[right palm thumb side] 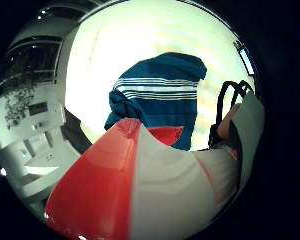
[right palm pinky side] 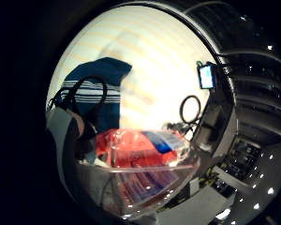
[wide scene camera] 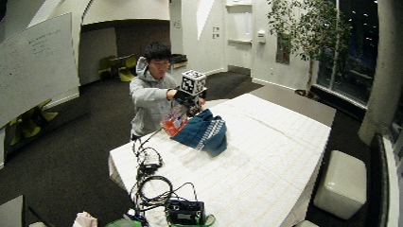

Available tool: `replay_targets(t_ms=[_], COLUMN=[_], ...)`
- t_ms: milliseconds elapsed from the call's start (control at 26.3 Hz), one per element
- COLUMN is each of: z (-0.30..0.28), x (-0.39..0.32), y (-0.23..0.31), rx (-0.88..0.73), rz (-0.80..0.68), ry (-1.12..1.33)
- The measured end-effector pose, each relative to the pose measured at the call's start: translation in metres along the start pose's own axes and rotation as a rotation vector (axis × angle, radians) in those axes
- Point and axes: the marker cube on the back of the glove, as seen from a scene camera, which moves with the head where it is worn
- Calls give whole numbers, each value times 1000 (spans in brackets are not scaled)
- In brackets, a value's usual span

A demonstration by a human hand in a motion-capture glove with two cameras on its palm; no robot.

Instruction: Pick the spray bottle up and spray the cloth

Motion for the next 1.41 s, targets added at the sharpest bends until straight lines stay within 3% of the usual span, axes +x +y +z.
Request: replay_targets(t_ms=[343, 761, 1028, 1218, 1408], z=[53, 10, 33, 43, 1], x=[-25, -24, -30, -49, -86], y=[-13, -8, -15, -15, -11], rx=[-102, -61, -103, -88, 53], rz=[-31, -15, -14, -55, -157], ry=[53, 84, 52, -93, -450])
